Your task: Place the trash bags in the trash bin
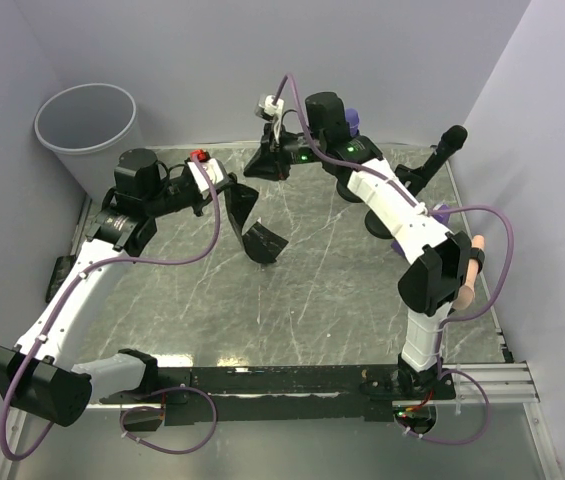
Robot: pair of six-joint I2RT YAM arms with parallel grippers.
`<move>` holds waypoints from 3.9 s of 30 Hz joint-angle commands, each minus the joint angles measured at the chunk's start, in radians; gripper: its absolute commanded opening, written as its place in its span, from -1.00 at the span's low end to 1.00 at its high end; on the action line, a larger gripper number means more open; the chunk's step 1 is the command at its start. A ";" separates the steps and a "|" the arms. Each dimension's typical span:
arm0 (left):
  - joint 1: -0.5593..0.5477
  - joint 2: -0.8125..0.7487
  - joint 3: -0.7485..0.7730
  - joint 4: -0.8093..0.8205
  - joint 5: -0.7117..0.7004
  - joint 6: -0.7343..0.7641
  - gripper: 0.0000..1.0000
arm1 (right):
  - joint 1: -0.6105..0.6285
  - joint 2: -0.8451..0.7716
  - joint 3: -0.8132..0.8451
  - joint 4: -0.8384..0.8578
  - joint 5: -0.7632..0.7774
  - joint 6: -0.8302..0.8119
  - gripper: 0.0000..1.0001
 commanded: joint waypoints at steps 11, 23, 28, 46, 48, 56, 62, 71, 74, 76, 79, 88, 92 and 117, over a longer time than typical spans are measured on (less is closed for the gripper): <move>-0.001 -0.017 0.007 0.013 0.065 0.022 -0.99 | 0.015 -0.019 0.033 0.077 -0.224 0.111 -0.12; -0.002 -0.012 0.022 0.017 0.077 0.011 -0.99 | 0.017 0.014 0.001 0.184 -0.173 0.315 -0.21; -0.002 -0.009 0.027 0.015 0.077 0.014 -0.99 | 0.017 0.012 -0.013 0.178 -0.163 0.308 -0.31; -0.002 -0.005 0.022 0.020 0.060 0.021 -0.99 | 0.021 0.017 -0.013 0.123 -0.172 0.266 -0.40; -0.004 -0.003 0.024 0.010 0.062 0.027 -0.99 | 0.023 0.024 0.001 0.111 -0.190 0.266 -0.35; -0.004 -0.005 0.019 0.007 0.063 0.038 -0.99 | 0.023 0.049 0.028 0.112 -0.241 0.274 -0.45; -0.004 -0.008 0.011 0.007 0.060 0.036 -0.99 | 0.021 0.052 0.019 0.185 -0.285 0.315 -0.83; -0.004 -0.018 0.005 0.013 0.036 0.031 -0.99 | 0.061 0.014 -0.005 0.042 0.035 0.141 -1.00; -0.004 -0.022 0.001 0.017 0.028 0.027 -0.99 | 0.080 -0.005 -0.022 0.002 0.167 0.075 -1.00; -0.004 -0.020 -0.001 0.010 0.027 0.030 -0.99 | 0.083 -0.014 -0.025 -0.011 0.239 0.045 -1.00; -0.004 -0.020 0.002 0.006 0.021 0.034 -0.99 | 0.083 -0.020 -0.022 -0.024 0.363 -0.002 -1.00; -0.004 -0.045 -0.019 -0.013 0.039 0.114 -0.99 | 0.020 -0.065 -0.013 0.021 0.174 0.089 -0.33; -0.004 -0.075 -0.073 0.032 0.054 0.228 -0.99 | 0.000 -0.059 -0.016 0.078 -0.116 0.186 0.21; -0.022 -0.098 -0.056 0.087 0.094 0.235 -0.99 | 0.031 0.035 0.031 0.069 -0.207 0.124 0.18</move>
